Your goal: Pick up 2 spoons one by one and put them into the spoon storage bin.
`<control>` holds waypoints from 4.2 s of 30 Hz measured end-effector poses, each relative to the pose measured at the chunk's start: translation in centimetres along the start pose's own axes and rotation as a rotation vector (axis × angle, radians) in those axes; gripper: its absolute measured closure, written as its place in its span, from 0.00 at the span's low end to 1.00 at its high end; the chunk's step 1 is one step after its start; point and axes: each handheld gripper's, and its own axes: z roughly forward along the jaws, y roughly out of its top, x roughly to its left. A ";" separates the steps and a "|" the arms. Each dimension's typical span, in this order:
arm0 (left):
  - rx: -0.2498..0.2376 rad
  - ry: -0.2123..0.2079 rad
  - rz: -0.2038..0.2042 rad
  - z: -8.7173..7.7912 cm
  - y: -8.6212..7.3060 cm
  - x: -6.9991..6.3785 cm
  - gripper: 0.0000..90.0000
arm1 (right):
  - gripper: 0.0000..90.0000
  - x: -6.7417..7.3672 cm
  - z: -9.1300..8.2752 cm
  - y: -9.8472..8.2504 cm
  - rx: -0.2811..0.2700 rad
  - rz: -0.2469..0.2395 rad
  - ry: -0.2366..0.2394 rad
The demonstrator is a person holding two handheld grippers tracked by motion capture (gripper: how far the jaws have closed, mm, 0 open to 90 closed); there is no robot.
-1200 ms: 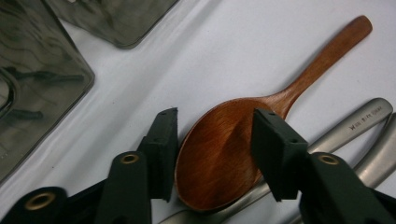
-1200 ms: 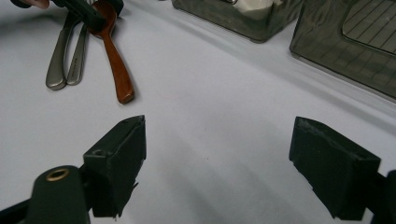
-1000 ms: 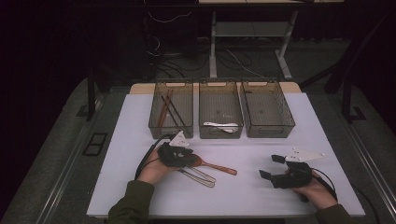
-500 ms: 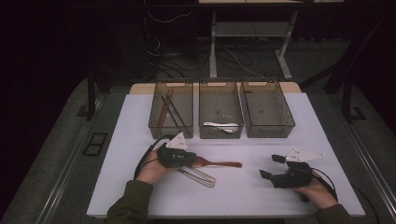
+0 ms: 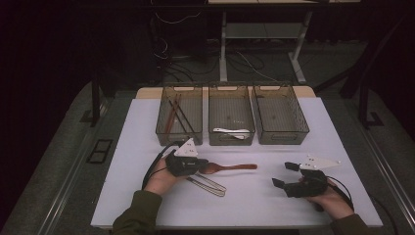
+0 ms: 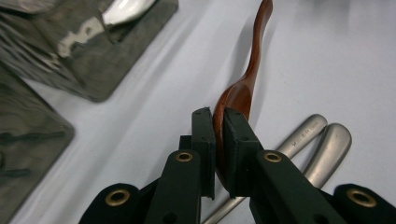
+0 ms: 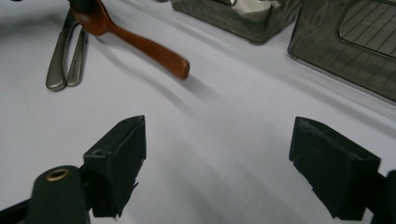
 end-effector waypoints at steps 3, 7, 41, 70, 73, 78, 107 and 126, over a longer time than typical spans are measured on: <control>-0.022 0.029 -0.014 -0.5 0.3 0.0 0.92 | 0.20 0.1 0.1 0.0 0.003 -0.001 0.000; -0.052 0.053 -0.023 -1.1 0.8 -0.2 0.92 | 0.20 0.1 0.1 0.0 0.005 -0.006 0.001; -0.103 0.297 -0.114 -0.1 9.0 6.1 0.92 | 0.20 0.0 0.1 0.0 0.005 -0.001 0.002; -0.026 0.317 -0.203 4.5 9.1 7.9 0.73 | 0.20 -0.1 -0.1 -0.1 -0.003 0.002 0.002; -0.043 0.299 -0.205 4.2 9.1 7.8 0.67 | 0.20 -0.1 -0.1 -0.1 -0.002 0.000 0.003; -0.043 0.262 -0.195 3.3 9.0 7.4 0.57 | 0.20 -0.1 0.0 -0.1 0.002 -0.001 0.003; -0.023 0.135 -0.146 -1.9 2.7 0.2 0.57 | 0.20 0.0 0.0 -0.1 0.007 -0.004 0.001; 0.137 0.287 -0.207 -6.5 -4.9 1.1 0.99 | 0.20 0.1 0.0 0.0 0.007 -0.007 0.003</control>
